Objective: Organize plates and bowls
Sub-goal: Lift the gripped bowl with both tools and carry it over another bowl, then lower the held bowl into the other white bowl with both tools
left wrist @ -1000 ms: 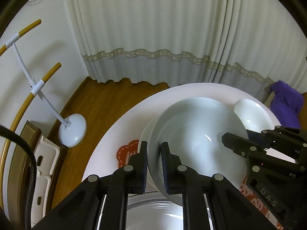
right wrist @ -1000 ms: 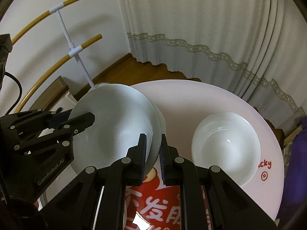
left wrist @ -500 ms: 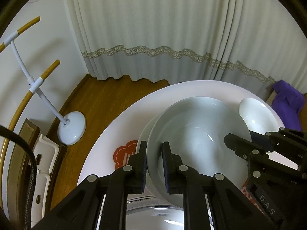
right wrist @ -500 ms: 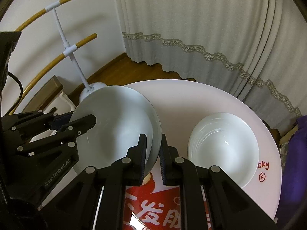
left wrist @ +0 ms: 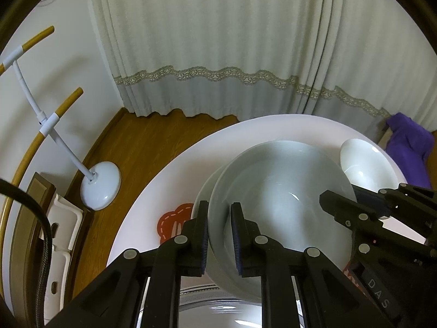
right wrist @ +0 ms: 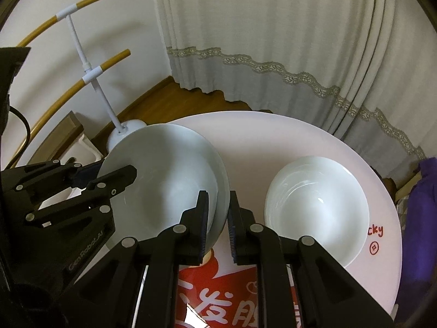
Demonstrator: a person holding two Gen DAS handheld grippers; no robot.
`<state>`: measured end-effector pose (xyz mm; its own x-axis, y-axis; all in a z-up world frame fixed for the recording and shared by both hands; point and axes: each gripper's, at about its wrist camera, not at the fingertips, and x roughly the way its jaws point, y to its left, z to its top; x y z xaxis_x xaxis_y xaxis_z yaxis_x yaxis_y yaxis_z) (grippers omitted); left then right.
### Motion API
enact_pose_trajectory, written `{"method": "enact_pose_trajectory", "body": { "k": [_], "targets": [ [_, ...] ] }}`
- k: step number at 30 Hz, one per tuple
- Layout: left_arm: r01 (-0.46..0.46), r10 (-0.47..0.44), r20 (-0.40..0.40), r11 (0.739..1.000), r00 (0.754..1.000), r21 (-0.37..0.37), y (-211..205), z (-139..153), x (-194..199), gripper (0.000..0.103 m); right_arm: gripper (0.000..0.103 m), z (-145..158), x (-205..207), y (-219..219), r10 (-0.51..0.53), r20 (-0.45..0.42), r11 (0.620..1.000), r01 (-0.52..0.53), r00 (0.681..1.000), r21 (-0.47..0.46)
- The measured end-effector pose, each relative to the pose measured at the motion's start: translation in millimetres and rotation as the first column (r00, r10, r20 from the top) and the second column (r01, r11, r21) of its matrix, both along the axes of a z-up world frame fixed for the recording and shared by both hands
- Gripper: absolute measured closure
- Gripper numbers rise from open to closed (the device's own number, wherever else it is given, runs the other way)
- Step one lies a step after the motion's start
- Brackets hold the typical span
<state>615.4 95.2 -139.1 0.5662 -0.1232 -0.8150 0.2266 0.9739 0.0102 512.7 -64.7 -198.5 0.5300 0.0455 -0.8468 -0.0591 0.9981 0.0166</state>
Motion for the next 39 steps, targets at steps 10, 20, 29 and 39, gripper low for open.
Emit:
{"method": "enact_pose_trajectory", "body": {
  "k": [10, 20, 29, 39],
  "targets": [
    [0.000, 0.000, 0.011, 1.000, 1.000, -0.006, 3, 2, -4, 0.091, 0.087, 5, -1, -4, -0.018, 0.005, 1.000, 0.018, 1.000, 0.014],
    [0.002, -0.002, 0.013, 1.000, 1.000, -0.003, 4, 0, -5, 0.091, 0.087, 4, 0, -3, -0.009, 0.002, 1.000, 0.009, 1.000, 0.027],
    [-0.003, 0.003, 0.017, 1.000, 1.000, 0.013, 0, 2, -7, 0.091, 0.086, -4, -1, -14, -0.047, -0.030, 0.995, 0.050, 0.998, 0.087],
    [-0.004, 0.004, 0.009, 1.000, 1.000, 0.001, 3, 3, -4, 0.090, 0.089, -15, 5, -17, -0.046, -0.066, 0.983, 0.057, 0.997, 0.176]
  ]
}}
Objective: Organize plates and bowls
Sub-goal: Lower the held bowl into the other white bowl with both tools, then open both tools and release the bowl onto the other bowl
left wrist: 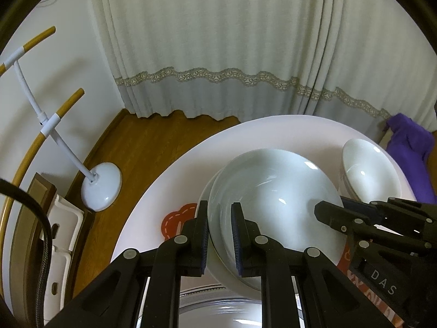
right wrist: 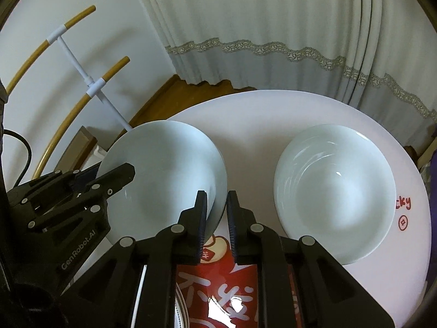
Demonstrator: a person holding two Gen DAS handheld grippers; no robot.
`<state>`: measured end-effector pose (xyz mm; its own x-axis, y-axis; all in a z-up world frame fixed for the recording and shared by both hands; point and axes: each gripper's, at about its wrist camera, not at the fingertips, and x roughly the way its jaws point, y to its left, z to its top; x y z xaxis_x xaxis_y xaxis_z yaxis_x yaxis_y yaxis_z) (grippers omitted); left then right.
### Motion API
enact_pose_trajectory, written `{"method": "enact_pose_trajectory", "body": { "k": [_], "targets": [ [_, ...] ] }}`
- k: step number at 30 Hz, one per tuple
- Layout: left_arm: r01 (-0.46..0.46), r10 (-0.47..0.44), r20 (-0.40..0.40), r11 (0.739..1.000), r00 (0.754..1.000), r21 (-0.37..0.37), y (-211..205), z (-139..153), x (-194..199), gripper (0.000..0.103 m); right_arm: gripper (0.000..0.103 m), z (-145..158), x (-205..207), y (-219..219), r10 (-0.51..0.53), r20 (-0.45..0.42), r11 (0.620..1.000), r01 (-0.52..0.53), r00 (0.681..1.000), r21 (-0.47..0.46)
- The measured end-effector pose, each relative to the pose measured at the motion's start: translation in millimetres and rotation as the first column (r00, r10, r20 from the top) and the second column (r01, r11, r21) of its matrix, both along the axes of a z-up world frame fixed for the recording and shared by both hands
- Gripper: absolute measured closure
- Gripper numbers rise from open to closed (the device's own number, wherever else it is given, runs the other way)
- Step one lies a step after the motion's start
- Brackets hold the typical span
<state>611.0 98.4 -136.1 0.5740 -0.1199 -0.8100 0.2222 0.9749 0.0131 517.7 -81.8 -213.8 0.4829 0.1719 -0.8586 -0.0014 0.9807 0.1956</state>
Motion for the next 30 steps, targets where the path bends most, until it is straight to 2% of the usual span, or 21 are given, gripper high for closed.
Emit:
{"method": "enact_pose_trajectory", "body": {
  "k": [8, 9, 10, 11, 18, 20, 22, 30],
  "targets": [
    [0.000, 0.000, 0.004, 0.999, 1.000, 0.040, -4, 3, -5, 0.088, 0.089, 1, -1, 2, -0.001, -0.003, 1.000, 0.001, 1.000, 0.000],
    [-0.002, 0.001, 0.012, 0.999, 1.000, 0.054, -5, 4, -6, 0.088, 0.089, 1, -1, 1, -0.001, -0.003, 1.000, 0.001, 1.000, -0.001],
    [-0.003, 0.002, 0.021, 0.998, 1.000, 0.061, -6, 5, -7, 0.083, 0.089, 1, -1, 1, -0.001, -0.002, 1.000, 0.001, 1.000, 0.001],
    [-0.003, 0.002, 0.025, 0.998, 1.000, 0.061, -6, 6, -8, 0.079, 0.089, 2, -1, 1, -0.001, -0.001, 1.000, 0.001, 1.000, 0.002],
    [-0.013, 0.012, 0.025, 0.999, 1.000, 0.039, -2, 9, -12, 0.077, 0.089, 1, -2, 1, -0.001, 0.000, 1.000, 0.001, 1.000, 0.001],
    [-0.019, 0.018, 0.031, 0.999, 0.999, 0.039, -1, 11, -13, 0.066, 0.088, 1, -2, 2, -0.007, 0.000, 1.000, 0.007, 1.000, 0.007],
    [-0.027, 0.025, 0.041, 0.999, 0.999, 0.044, -3, 11, -15, 0.062, 0.085, 2, -2, 4, -0.011, 0.003, 1.000, 0.011, 1.000, 0.009],
    [-0.035, 0.035, 0.028, 0.999, 0.999, 0.021, 0, 12, -23, 0.059, 0.084, 4, -6, 6, -0.019, 0.005, 1.000, 0.019, 1.000, 0.005]
  ]
}}
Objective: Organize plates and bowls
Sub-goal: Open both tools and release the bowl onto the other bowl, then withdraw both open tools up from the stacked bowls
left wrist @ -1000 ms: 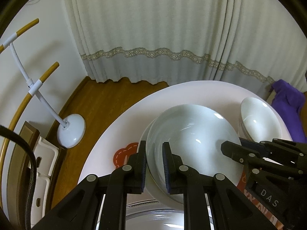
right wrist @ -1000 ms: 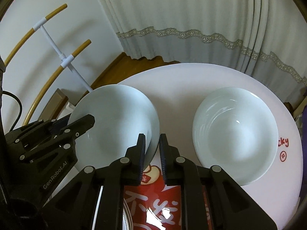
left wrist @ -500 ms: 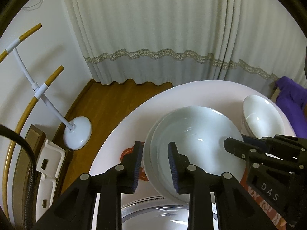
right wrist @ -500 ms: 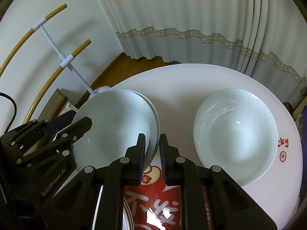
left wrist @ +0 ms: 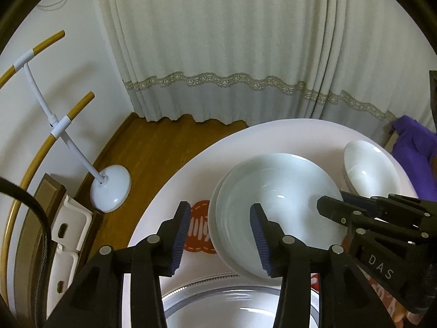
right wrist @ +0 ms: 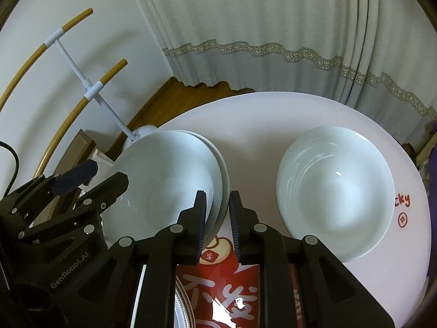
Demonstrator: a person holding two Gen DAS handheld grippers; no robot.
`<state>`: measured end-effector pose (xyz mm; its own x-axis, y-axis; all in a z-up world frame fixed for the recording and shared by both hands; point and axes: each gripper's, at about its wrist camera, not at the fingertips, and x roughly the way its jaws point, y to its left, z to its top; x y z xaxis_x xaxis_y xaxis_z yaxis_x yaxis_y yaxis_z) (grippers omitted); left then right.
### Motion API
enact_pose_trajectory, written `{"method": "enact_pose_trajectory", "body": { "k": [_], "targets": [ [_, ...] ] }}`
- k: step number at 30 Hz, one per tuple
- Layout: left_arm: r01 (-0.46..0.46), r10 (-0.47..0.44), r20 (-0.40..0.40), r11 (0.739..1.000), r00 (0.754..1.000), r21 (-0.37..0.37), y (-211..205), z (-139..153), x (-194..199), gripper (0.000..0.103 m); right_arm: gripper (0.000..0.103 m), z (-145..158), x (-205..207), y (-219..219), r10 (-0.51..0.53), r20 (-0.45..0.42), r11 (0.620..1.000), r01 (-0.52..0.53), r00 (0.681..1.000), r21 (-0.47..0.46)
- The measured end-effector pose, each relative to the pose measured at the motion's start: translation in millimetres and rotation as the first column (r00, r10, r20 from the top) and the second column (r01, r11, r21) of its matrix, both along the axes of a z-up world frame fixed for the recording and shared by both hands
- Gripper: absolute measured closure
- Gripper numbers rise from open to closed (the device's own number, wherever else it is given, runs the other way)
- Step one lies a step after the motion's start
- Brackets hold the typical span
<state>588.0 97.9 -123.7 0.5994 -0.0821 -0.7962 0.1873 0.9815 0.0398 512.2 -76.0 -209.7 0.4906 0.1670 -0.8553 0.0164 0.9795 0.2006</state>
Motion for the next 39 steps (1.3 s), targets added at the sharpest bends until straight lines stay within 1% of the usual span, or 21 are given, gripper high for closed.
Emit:
{"method": "enact_pose_trajectory", "body": {
  "k": [2, 4, 7, 9, 11, 12, 14, 15, 16, 17, 18, 22, 25, 28, 30, 31, 33, 39],
  "targets": [
    [-0.005, 0.005, -0.001, 1.000, 1.000, -0.014, 3, 3, -3, 0.056, 0.081, 2, -3, 0, 0.003, 0.001, 1.000, -0.003, 1.000, 0.009],
    [-0.014, 0.014, 0.002, 1.000, 1.000, -0.022, 6, 8, -9, 0.054, 0.075, 7, -6, -1, 0.010, 0.007, 1.000, -0.010, 1.000, 0.013],
    [-0.031, 0.031, 0.008, 0.999, 0.999, -0.040, 11, 16, -21, 0.049, 0.067, 17, -14, 3, 0.026, 0.027, 1.000, -0.026, 0.999, 0.006],
    [-0.046, 0.047, 0.017, 0.998, 0.999, -0.054, 17, 23, -33, 0.046, 0.065, 24, -21, 3, 0.032, 0.039, 0.999, -0.032, 0.999, 0.003],
    [-0.057, 0.058, 0.022, 0.996, 0.998, -0.062, 21, 28, -44, 0.039, 0.061, 30, -26, 2, 0.036, 0.044, 0.999, -0.036, 0.998, 0.004],
    [-0.065, 0.068, 0.030, 0.995, 0.997, -0.069, 25, 31, -54, 0.038, 0.058, 34, -33, 1, 0.038, 0.049, 0.999, -0.038, 0.998, 0.001],
    [-0.074, 0.077, 0.052, 0.995, 0.996, -0.060, 27, 37, -72, 0.032, 0.053, 39, -44, -2, 0.039, 0.059, 0.999, -0.039, 0.998, -0.001],
    [-0.079, 0.082, 0.065, 0.995, 0.994, -0.057, 26, 39, -81, 0.030, 0.048, 41, -49, -3, 0.040, 0.061, 0.999, -0.040, 0.997, -0.003],
    [-0.080, 0.085, 0.081, 0.995, 0.993, -0.062, 27, 41, -92, 0.025, 0.046, 43, -54, -3, 0.042, 0.063, 0.999, -0.042, 0.997, -0.004],
    [-0.083, 0.089, 0.091, 0.994, 0.992, -0.067, 27, 42, -101, 0.020, 0.045, 45, -61, -4, 0.046, 0.066, 0.999, -0.045, 0.997, -0.008],
    [-0.093, 0.100, 0.106, 0.993, 0.989, -0.071, 27, 44, -114, 0.018, 0.044, 48, -69, -5, 0.051, 0.072, 0.999, -0.050, 0.996, -0.012],
    [-0.106, 0.121, 0.157, 0.989, 0.980, -0.102, 24, 51, -159, 0.011, 0.036, 58, -105, -8, 0.065, 0.103, 0.998, -0.062, 0.993, -0.033],
    [-0.128, 0.150, 0.208, 0.985, 0.967, -0.114, 21, 52, -198, 0.007, 0.033, 64, -132, -12, 0.073, 0.125, 0.997, -0.068, 0.990, -0.040],
    [-0.128, 0.155, 0.243, 0.984, 0.958, -0.120, 14, 55, -231, 0.001, 0.030, 71, -160, -19, 0.077, 0.146, 0.996, -0.071, 0.986, -0.048],
    [-0.149, 0.181, 0.262, 0.979, 0.948, -0.136, 12, 56, -252, 0.001, 0.026, 74, -179, -23, 0.080, 0.164, 0.996, -0.072, 0.983, -0.052],
    [-0.155, 0.188, 0.267, 0.978, 0.945, -0.139, 11, 52, -264, 0.001, 0.023, 75, -184, -26, 0.080, 0.167, 0.996, -0.072, 0.983, -0.057],
    [-0.162, 0.197, 0.279, 0.976, 0.940, -0.144, 1, 48, -283, 0.001, 0.023, 78, -201, -32, 0.085, 0.179, 0.995, -0.075, 0.980, -0.064],
    [-0.176, 0.220, 0.335, 0.972, 0.916, -0.156, -29, 41, -340, 0.001, 0.017, 80, -238, -50, 0.085, 0.195, 0.994, -0.069, 0.977, -0.087]
  ]
}}
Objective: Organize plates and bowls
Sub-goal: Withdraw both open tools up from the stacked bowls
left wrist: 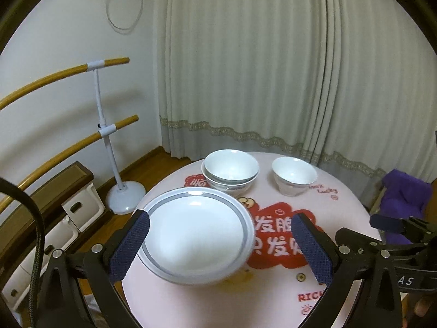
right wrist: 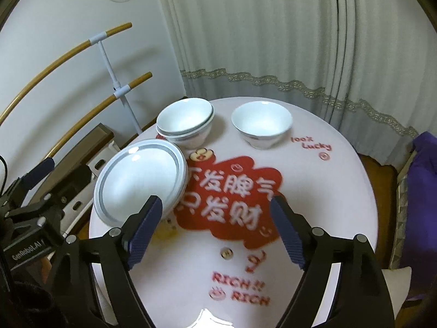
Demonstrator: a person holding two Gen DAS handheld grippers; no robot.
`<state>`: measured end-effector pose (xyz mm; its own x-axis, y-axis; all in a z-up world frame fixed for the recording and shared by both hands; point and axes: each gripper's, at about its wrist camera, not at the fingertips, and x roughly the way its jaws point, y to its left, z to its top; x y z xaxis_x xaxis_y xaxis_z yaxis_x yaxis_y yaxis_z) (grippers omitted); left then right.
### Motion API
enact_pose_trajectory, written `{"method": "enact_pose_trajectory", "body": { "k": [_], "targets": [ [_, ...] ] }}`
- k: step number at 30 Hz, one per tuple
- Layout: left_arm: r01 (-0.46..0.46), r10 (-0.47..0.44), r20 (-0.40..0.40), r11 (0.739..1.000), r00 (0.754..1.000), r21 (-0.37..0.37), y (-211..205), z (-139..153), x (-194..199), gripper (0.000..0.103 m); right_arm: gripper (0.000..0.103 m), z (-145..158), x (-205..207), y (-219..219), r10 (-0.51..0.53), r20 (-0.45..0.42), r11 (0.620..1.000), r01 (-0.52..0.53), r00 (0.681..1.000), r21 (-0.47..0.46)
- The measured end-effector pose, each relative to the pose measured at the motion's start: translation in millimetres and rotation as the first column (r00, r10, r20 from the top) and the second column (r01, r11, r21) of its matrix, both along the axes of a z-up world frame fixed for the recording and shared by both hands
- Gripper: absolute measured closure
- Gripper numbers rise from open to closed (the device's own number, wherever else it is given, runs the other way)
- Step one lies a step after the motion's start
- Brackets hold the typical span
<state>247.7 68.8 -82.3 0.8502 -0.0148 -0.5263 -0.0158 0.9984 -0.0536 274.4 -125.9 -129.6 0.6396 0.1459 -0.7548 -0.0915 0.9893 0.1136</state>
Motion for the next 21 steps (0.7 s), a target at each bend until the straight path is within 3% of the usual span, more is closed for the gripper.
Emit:
{"method": "enact_pose_trajectory", "body": {
  "k": [6, 11, 21],
  "targets": [
    [-0.025, 0.026, 0.050, 1.000, 0.998, -0.015, -21, 0, -31, 0.001, 0.016, 5, -24, -28, -0.015, 0.013, 1.000, 0.015, 1.000, -0.006],
    [-0.032, 0.031, 0.048, 0.999, 0.998, 0.014, -41, 1, -33, 0.001, 0.015, 11, -28, -52, -0.031, 0.024, 1.000, 0.031, 0.999, 0.004],
    [-0.029, 0.029, -0.022, 0.999, 0.999, 0.027, -75, 11, 31, 0.001, 0.015, 19, 8, -93, -0.040, 0.017, 0.999, 0.039, 0.999, 0.021]
  ]
}}
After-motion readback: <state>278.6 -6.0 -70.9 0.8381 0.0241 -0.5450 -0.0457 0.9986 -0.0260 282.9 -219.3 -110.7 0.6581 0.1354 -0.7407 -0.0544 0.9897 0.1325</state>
